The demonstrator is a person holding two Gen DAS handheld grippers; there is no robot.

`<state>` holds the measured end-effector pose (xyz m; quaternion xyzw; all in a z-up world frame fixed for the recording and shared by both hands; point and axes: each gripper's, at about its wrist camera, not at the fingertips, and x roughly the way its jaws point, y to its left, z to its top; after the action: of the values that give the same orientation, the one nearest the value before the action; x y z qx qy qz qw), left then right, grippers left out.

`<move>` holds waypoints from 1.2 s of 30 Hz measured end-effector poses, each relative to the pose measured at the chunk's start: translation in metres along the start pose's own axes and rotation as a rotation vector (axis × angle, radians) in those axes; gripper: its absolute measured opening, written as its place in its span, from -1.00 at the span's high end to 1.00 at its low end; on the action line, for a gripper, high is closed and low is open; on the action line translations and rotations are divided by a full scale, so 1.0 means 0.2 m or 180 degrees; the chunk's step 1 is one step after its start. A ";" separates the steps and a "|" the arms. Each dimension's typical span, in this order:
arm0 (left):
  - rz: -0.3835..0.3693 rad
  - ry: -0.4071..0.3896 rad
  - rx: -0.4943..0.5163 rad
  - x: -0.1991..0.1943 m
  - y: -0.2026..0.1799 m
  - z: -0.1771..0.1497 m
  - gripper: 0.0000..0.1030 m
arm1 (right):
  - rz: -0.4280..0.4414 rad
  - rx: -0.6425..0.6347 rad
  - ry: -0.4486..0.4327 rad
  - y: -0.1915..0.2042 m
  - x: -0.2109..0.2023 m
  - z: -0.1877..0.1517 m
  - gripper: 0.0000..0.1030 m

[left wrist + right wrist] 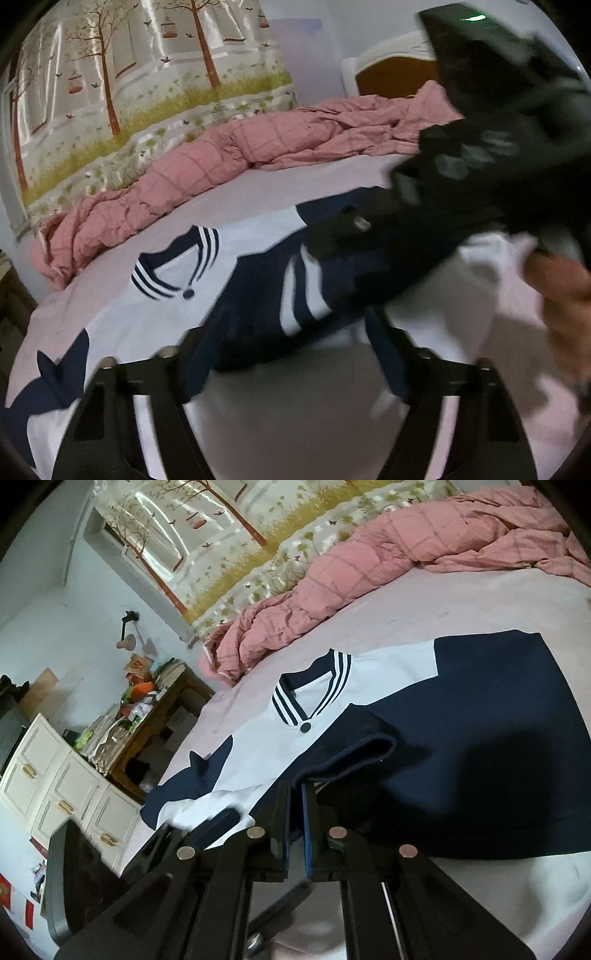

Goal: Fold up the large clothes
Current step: 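Flatten the folded navy sleeve with the right tool while the left tool presses the cuff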

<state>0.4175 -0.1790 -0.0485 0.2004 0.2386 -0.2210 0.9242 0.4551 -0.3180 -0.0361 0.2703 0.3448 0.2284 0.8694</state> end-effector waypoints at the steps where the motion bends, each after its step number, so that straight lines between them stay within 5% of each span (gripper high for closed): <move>1: 0.0103 -0.0031 0.0030 0.03 0.00 0.02 0.42 | -0.0024 -0.0014 -0.0007 -0.01 -0.02 0.01 0.88; 4: 0.0132 0.0019 0.0092 0.12 -0.01 0.09 0.85 | -0.0213 -0.0095 -0.0230 -0.05 -0.11 0.04 0.88; 6: 0.0291 -0.0010 0.0022 0.16 0.02 0.14 0.85 | -0.0373 -0.0096 -0.0349 -0.09 -0.18 0.06 0.88; 10: 0.0570 -0.0038 -0.0638 0.18 0.29 0.27 0.85 | -0.0845 0.0034 -0.0570 -0.20 -0.29 0.09 0.88; 16: 0.1255 0.0261 -0.0990 0.18 0.62 0.23 0.85 | -0.1780 0.0322 0.0113 -0.47 -0.17 0.08 0.87; 27: 0.1477 0.1057 -0.1418 0.32 0.78 -0.14 0.83 | -0.1748 -0.0042 0.0152 -0.36 -0.10 0.07 0.87; 29: 0.1404 0.1170 -0.1543 0.34 0.80 -0.20 0.80 | -0.1782 -0.0177 0.0133 -0.29 -0.10 0.06 0.65; 31: 0.1301 0.1132 -0.1641 0.31 0.83 -0.23 0.73 | -0.1761 -0.0218 0.0104 -0.26 -0.10 0.05 0.14; 34: 0.1107 0.0996 -0.1689 0.23 0.86 -0.25 0.55 | -0.1819 -0.0325 0.0061 -0.22 -0.10 0.05 0.13; 36: 0.1130 0.0896 -0.1655 0.16 0.88 -0.25 0.10 | -0.1847 -0.0368 -0.0019 -0.20 -0.11 0.06 0.13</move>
<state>0.5133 -0.0193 -0.0591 0.0252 0.3736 0.0412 0.9263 0.4577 -0.3648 -0.0435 0.1111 0.3915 -0.0113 0.9134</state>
